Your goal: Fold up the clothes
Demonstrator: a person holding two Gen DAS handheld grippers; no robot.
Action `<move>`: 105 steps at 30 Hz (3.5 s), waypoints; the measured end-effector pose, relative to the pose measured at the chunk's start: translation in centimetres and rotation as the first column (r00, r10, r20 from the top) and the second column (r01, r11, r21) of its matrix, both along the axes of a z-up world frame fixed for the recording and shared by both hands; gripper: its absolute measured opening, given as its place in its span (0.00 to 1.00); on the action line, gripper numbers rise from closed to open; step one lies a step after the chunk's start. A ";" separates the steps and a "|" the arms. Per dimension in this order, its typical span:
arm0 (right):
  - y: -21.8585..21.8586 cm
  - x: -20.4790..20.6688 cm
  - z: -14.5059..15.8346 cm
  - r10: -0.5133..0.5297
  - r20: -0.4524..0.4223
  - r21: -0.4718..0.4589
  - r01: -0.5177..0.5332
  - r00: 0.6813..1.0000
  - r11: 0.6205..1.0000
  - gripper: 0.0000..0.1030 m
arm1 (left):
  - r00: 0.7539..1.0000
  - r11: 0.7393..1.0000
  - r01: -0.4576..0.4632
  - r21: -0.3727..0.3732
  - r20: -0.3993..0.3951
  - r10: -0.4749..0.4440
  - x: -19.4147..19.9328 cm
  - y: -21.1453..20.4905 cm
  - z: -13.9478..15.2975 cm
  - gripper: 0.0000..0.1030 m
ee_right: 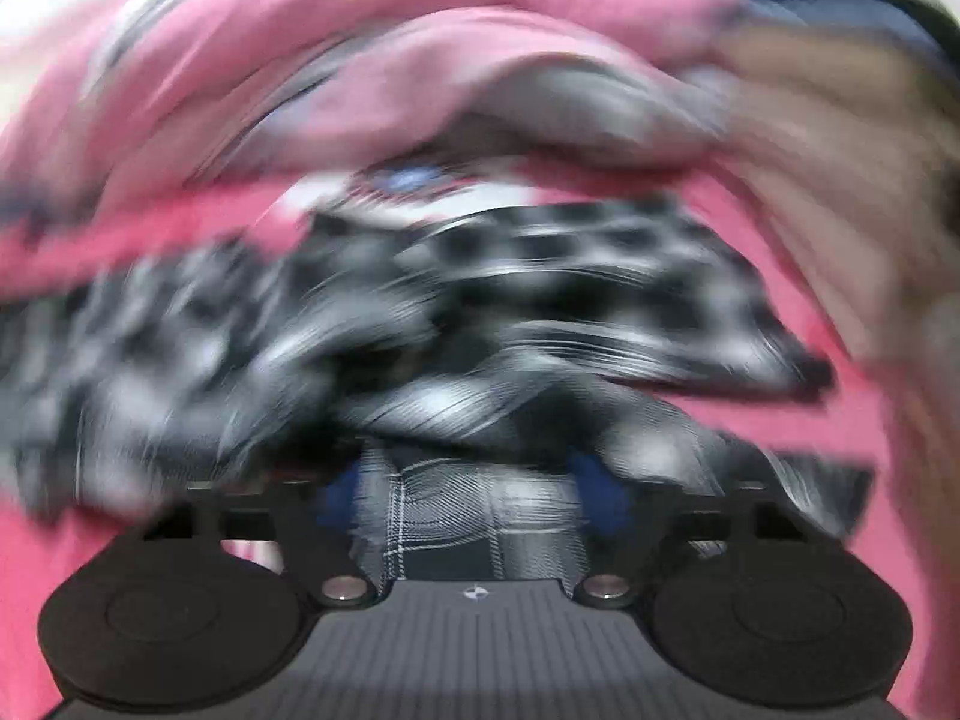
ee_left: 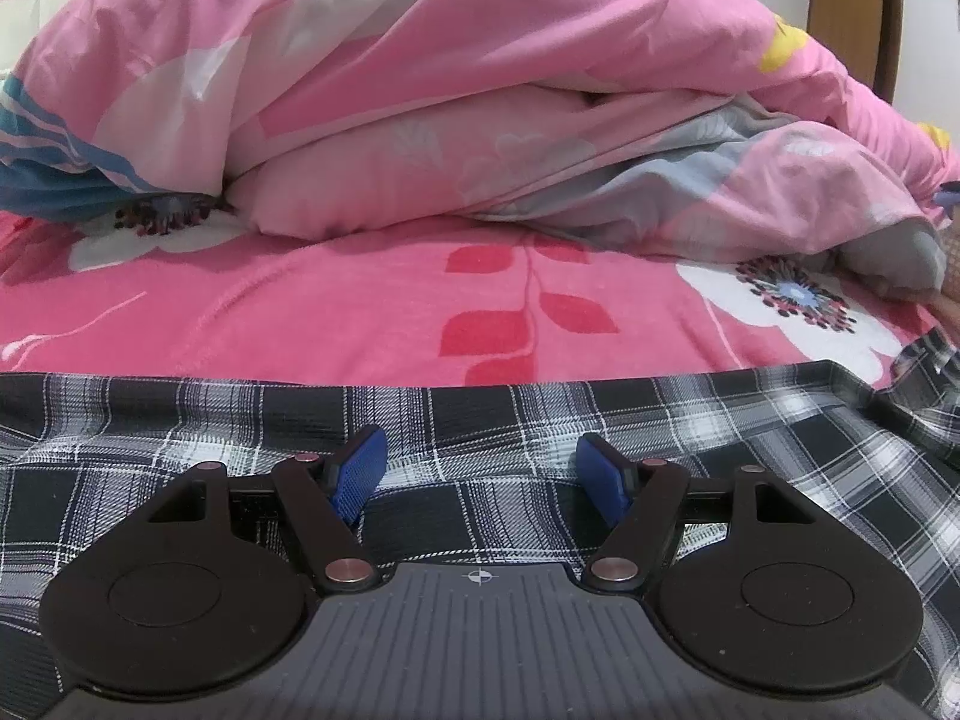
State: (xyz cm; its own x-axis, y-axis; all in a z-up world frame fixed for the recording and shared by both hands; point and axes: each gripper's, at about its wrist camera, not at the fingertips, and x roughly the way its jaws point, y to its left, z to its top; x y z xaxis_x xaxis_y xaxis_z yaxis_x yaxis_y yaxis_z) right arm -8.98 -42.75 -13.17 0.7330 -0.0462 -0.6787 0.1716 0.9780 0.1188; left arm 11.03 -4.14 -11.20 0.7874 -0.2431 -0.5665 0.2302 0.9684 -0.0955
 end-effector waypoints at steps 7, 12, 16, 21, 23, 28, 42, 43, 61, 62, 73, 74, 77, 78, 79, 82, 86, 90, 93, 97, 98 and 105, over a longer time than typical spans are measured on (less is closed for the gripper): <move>1.9 -4.8 3.9 0.054 0.222 0.324 -0.125 0.974 0.938 0.09 | 1.000 1.000 0.000 -0.018 -0.002 0.000 0.0 0.3 0.0 0.68; 10.2 -5.9 7.5 0.404 0.408 0.379 -0.554 0.819 0.741 0.09 | 1.000 1.000 -0.001 -0.024 -0.002 0.001 0.0 0.3 0.0 0.68; 17.7 -4.8 7.6 0.586 0.439 0.392 -0.732 0.681 0.557 0.11 | 1.000 0.999 -0.001 -0.037 -0.003 0.001 0.0 0.4 0.0 0.68; 25.4 -4.7 5.6 0.744 0.244 0.317 -0.776 0.622 0.545 0.55 | 1.000 0.999 0.000 -0.048 -0.003 0.000 0.0 0.6 0.0 0.68; 25.7 -5.5 5.5 0.767 0.222 0.276 -0.793 0.602 0.542 0.58 | 1.000 0.999 0.000 -0.048 -0.003 0.000 0.0 0.6 0.0 0.68; 20.6 -6.6 7.2 0.692 0.340 0.282 -0.772 0.636 0.570 0.65 | 1.000 0.999 0.000 -0.045 -0.004 0.000 0.0 0.5 0.0 0.68; -8.5 -2.5 -0.1 -0.600 0.086 0.450 0.507 0.795 0.735 0.45 | 1.000 0.999 0.002 -0.034 -0.004 -0.002 0.0 0.5 0.0 0.68; -8.9 -1.9 -0.4 -0.614 0.090 0.446 0.520 0.784 0.729 0.45 | 1.000 0.999 0.002 -0.033 -0.005 -0.002 0.0 0.5 0.0 0.68; -8.5 -2.0 1.7 -0.714 0.202 0.028 0.724 0.671 0.689 0.04 | 1.000 0.999 0.003 -0.036 -0.006 -0.003 0.0 0.5 0.0 0.68; -8.8 -1.9 1.4 -0.721 0.184 0.021 0.731 0.668 0.682 0.03 | 1.000 0.999 0.003 -0.037 -0.006 -0.003 0.0 0.5 0.0 0.68; -4.4 -3.4 2.4 -0.635 0.132 -0.038 0.644 0.761 0.764 0.43 | 1.000 0.999 0.003 -0.042 -0.006 -0.003 0.0 0.5 -0.1 0.68; -3.6 -4.2 2.7 -0.622 0.138 -0.023 0.631 0.771 0.776 0.44 | 1.000 0.999 0.003 -0.041 -0.006 -0.003 0.0 0.5 -0.1 0.68; -2.6 -6.0 2.8 -0.590 0.100 0.139 0.576 0.801 0.805 0.44 | 1.000 0.999 0.003 -0.042 -0.006 -0.003 0.0 0.5 -0.1 0.68; -2.5 -6.2 2.5 -0.579 0.067 0.206 0.557 0.812 0.805 0.42 | 1.000 0.999 0.003 -0.042 -0.006 -0.003 0.0 0.5 -0.1 0.68; -2.3 -6.3 2.1 -0.566 0.042 0.255 0.538 0.824 0.803 0.40 | 1.000 0.999 0.003 -0.043 -0.006 -0.003 0.0 0.5 -0.1 0.68; -0.2 -6.2 2.2 -0.460 0.056 0.269 0.430 0.886 0.862 0.35 | 1.000 0.999 0.003 -0.050 -0.006 -0.003 0.0 0.6 -0.1 0.68; 5.5 -5.4 3.9 -0.084 0.135 -0.057 0.092 0.987 0.994 0.35 | 1.000 0.998 0.003 -0.055 -0.007 -0.003 0.0 0.7 -0.1 0.68; 11.6 -5.0 3.5 0.293 0.021 -0.488 -0.246 0.956 0.837 0.34 | 1.000 0.998 0.003 -0.056 -0.007 -0.003 -0.1 0.7 -0.1 0.68; 13.4 -4.1 2.4 0.383 -0.059 -0.598 -0.340 0.922 0.726 0.34 | 1.000 0.998 0.002 -0.056 -0.007 -0.003 -0.1 0.7 -0.1 0.68; 14.4 -2.9 0.4 0.450 -0.153 -0.682 -0.423 0.880 0.596 0.34 | 1.000 0.998 0.002 -0.057 -0.007 -0.002 -0.1 0.7 -0.1 0.69; 14.6 -2.8 0.1 0.463 -0.168 -0.692 -0.438 0.870 0.574 0.29 | 1.000 0.998 0.002 -0.057 -0.007 -0.002 -0.1 0.6 -0.1 0.69; 14.3 -4.6 1.6 0.521 -0.195 -0.669 -0.501 0.831 0.549 0.01 | 1.000 0.998 0.002 -0.058 -0.008 -0.002 0.0 0.6 -0.1 0.69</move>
State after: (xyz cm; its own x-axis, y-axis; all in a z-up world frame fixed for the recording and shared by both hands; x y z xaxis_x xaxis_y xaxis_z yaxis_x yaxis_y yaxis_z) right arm -13.61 -28.42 -11.59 0.7966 -0.0869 -0.5983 -0.3761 0.7036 -0.6029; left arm 11.00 -3.50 -11.33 0.7824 -0.2770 -0.5577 0.2311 0.9608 -0.1529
